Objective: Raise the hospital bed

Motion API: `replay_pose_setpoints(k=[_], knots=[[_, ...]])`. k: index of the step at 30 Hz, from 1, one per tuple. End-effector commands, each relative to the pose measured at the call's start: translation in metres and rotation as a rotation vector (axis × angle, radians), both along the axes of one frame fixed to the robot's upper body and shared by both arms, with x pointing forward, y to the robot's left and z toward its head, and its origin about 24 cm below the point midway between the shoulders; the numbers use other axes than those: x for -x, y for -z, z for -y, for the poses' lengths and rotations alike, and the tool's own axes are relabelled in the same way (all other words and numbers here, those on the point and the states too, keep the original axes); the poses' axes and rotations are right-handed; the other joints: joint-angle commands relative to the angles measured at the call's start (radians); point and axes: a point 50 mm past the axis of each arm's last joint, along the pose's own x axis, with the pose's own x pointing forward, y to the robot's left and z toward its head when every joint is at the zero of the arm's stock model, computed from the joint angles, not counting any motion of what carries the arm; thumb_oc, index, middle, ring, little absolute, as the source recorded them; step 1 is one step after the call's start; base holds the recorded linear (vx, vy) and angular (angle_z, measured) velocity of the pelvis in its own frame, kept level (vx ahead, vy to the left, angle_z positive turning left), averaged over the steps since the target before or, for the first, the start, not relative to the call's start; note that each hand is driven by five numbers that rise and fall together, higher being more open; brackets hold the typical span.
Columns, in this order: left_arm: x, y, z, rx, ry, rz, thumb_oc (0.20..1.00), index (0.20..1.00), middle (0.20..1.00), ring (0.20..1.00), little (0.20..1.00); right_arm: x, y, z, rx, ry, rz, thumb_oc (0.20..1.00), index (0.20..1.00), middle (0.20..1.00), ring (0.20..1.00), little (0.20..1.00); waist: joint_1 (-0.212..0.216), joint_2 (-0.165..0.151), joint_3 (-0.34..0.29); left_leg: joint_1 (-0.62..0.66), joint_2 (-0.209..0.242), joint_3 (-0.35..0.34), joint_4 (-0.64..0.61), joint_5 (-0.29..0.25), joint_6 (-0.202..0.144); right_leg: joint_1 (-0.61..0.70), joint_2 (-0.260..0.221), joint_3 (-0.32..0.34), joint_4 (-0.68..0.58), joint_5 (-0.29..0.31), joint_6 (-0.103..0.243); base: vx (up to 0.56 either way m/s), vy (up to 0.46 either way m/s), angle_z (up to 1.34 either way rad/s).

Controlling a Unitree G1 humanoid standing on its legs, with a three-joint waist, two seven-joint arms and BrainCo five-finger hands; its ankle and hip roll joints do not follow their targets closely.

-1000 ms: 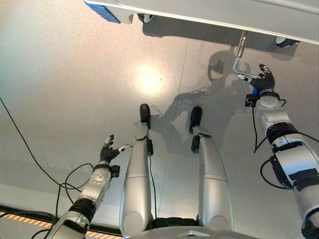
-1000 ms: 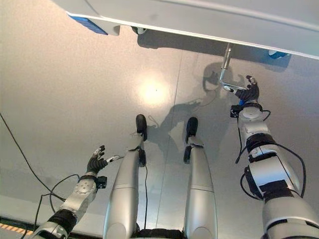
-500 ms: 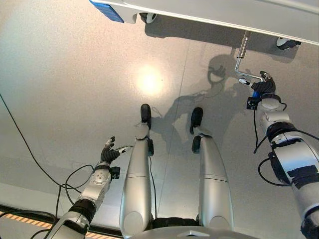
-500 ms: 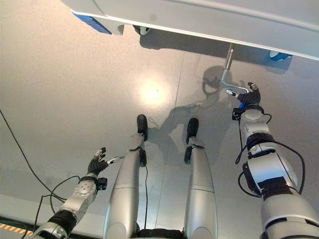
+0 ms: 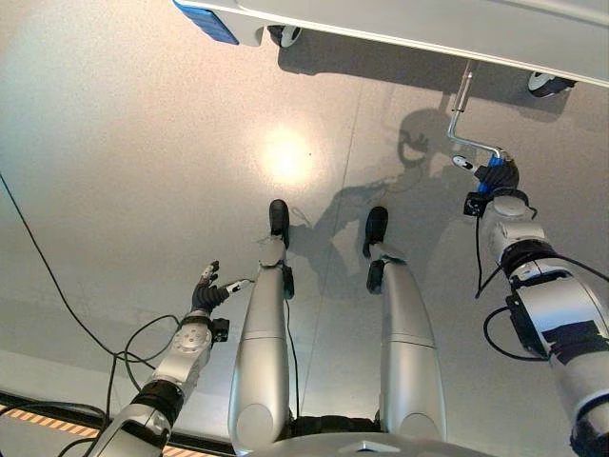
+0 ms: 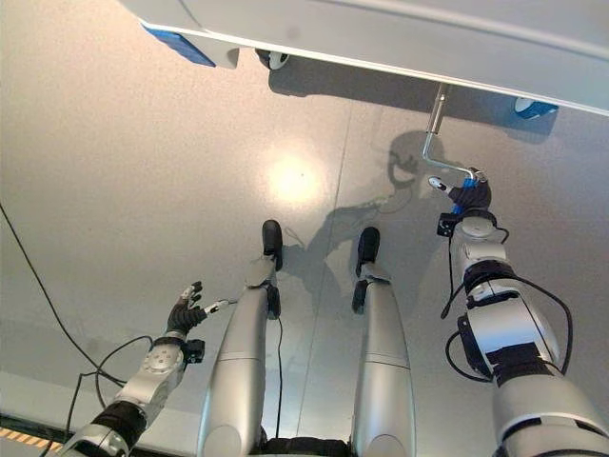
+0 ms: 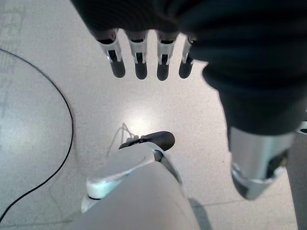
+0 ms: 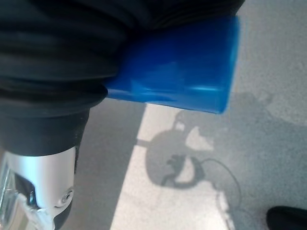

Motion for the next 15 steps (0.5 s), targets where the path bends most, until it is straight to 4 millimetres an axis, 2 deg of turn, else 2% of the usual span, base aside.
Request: replay_pose_setpoints(k=[1, 2, 15], knots=[[0.01, 0.009, 0.0, 0.068, -0.071, -0.017, 1.0, 1.0, 1.0, 1.0, 1.0, 0.02, 0.038, 0.011, -0.009, 0.028, -0.105, 0.272, 0.272, 0.272, 0.272, 0.272, 0.003, 0.042, -0.019, -0.022, -0.019, 0.021, 0.082, -0.046, 0.037, 0.013, -0.006, 0.026, -0.055, 0.078, 0.086, 0.0, 0.0, 0.0], [0.01, 0.009, 0.0, 0.068, -0.071, -0.018, 1.0, 1.0, 1.0, 1.0, 1.0, 0.02, 0.037, 0.011, -0.007, 0.028, -0.104, 0.2, 0.2, 0.2, 0.2, 0.2, 0.003, 0.043, -0.019, -0.022, -0.018, 0.022, 0.082, -0.046, 0.037, 0.012, -0.006, 0.026, -0.055, 0.078, 0.086, 0.0, 0.0, 0.0], [0.009, 0.008, 0.0, 0.058, -0.059, -0.015, 1.0, 1.0, 1.0, 1.0, 1.0, 0.016, 0.04, -0.002, 0.001, -0.02, -0.097, 0.2, 0.2, 0.2, 0.2, 0.2, 0.0, 0.042, -0.019, -0.036, -0.019, 0.019, 0.089, -0.048, 0.04, -0.001, -0.005, 0.025, -0.05, 0.079, 0.086, 0.0, 0.0, 0.0]])
